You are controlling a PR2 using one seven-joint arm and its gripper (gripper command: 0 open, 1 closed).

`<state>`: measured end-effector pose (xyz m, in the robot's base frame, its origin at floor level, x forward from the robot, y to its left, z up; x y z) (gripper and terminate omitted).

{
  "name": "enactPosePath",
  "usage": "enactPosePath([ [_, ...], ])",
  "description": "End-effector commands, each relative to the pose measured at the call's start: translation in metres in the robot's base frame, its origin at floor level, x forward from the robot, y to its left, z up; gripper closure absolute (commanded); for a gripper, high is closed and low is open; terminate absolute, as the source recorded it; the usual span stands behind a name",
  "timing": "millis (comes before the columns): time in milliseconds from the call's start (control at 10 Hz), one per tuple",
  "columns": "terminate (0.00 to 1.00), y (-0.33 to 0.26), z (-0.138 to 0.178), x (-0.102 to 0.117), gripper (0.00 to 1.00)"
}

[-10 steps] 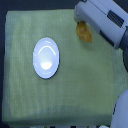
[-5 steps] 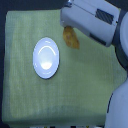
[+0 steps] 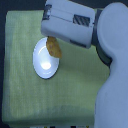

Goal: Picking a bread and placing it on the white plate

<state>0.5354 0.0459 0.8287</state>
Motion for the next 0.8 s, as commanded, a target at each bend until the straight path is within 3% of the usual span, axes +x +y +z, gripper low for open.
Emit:
enactPosePath([
  [0, 0.00, 0.027, -0.025, -0.004, 1.00],
  [700, 0.00, 0.034, -0.035, -0.024, 1.00],
])
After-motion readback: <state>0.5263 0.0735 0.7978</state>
